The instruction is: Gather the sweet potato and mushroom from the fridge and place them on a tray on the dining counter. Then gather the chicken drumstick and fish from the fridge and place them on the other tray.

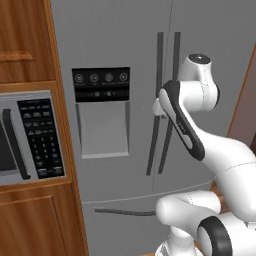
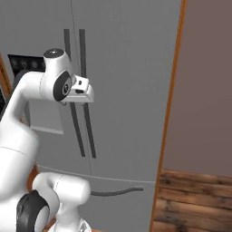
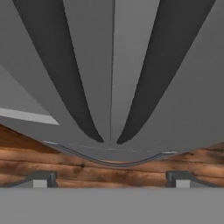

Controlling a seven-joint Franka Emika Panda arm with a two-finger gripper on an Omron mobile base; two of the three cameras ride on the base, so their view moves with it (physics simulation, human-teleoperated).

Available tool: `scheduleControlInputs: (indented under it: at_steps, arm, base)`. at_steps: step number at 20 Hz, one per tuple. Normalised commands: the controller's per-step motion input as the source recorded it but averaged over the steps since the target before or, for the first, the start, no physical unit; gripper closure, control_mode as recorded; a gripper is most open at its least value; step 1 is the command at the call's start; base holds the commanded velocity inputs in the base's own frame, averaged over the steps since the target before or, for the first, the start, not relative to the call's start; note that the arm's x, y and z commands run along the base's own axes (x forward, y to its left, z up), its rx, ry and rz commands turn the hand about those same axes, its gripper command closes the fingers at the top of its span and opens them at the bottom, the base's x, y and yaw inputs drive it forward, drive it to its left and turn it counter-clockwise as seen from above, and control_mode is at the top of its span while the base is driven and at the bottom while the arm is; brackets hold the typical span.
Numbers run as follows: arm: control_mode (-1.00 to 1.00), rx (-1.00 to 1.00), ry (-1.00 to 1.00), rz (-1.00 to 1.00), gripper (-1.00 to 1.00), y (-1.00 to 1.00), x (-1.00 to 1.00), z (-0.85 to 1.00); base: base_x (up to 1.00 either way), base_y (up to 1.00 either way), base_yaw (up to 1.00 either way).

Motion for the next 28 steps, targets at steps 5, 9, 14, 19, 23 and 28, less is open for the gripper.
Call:
scheduleControlInputs:
  at_steps: [5, 9, 14, 19, 23, 28]
  arm:
    - [1.00, 0.00, 0.00, 0.00, -1.00, 0.00, 0.00, 0.00]
    - [1.00, 0.00, 0.00, 0.00, -1.00, 0.00, 0.00, 0.00]
    - [1.00, 0.00, 0.00, 0.00, -1.00, 0.00, 0.00, 0.00]
    - [1.00, 0.00, 0.00, 0.00, -1.00, 0.00, 0.00, 0.00]
    - [1.00, 0.00, 0.00, 0.00, -1.00, 0.00, 0.00, 0.00]
    - [-1.00, 0.00, -0.21, 0.00, -1.00, -0.01, 0.02, 0.04]
  base:
    - [-0.10, -0.13, 0.00]
    - [-0.30, -0.06, 0.00]
    - [-0.46, -0.13, -0.02]
    - [-0.44, -0.17, -0.03]
    - [-0.30, -0.13, -0.02]
    - [0.00, -0.03, 0.00]
